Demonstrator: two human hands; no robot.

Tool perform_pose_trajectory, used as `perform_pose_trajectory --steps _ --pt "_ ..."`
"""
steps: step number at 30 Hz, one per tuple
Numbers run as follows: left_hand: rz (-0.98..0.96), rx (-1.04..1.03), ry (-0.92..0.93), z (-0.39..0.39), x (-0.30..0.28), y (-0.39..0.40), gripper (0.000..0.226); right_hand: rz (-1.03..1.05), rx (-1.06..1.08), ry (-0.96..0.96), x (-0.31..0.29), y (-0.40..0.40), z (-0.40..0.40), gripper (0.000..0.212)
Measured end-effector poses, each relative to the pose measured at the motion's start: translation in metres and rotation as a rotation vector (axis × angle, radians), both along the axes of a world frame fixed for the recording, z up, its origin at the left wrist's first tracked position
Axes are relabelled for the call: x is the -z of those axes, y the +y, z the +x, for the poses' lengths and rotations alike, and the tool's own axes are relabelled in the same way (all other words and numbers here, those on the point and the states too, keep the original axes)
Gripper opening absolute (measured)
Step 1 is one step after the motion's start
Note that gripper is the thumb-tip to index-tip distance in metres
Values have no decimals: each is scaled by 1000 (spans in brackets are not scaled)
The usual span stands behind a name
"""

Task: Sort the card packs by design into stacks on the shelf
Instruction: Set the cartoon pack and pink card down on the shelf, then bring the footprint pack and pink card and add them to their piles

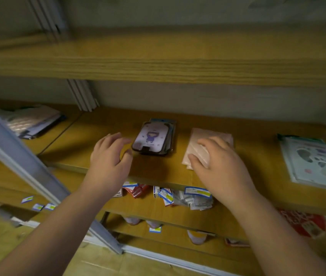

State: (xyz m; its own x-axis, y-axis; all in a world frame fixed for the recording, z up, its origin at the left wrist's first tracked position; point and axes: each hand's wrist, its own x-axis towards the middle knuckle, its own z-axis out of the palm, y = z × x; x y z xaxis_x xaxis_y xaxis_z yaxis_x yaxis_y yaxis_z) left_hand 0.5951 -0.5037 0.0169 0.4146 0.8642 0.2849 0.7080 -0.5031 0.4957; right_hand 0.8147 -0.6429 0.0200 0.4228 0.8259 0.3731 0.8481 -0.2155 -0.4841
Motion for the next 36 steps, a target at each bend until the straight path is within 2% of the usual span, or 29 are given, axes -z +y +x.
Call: perform_pose_trajectory --steps 6,10,16,17,19,21,25,28,36 --pt "-39 -37 15 -47 -3 8 38 13 -164 39 0 36 -51 46" --pt "-39 -69 29 -92 -11 14 39 80 -222 75 -3 61 -96 40" --pt "17 -104 -39 -185 -17 29 41 23 -309 -20 -12 104 -181 44" --pt "19 -87 -29 -189 -16 31 41 1 -315 -35 -13 104 -184 47" --pt "43 -60 0 -250 -15 39 41 -29 -337 -83 -14 128 -241 53" --pt "116 -25 60 -273 -15 45 42 -43 -334 -60 -16 130 -265 54" --pt "196 -135 85 -375 -13 77 52 -44 -415 -87 -16 163 -366 54" --pt "180 -231 105 -434 -10 101 56 -58 -421 -107 -14 188 -417 56" --pt "75 -334 97 -527 1 155 57 -108 -407 -137 -11 230 -490 56"
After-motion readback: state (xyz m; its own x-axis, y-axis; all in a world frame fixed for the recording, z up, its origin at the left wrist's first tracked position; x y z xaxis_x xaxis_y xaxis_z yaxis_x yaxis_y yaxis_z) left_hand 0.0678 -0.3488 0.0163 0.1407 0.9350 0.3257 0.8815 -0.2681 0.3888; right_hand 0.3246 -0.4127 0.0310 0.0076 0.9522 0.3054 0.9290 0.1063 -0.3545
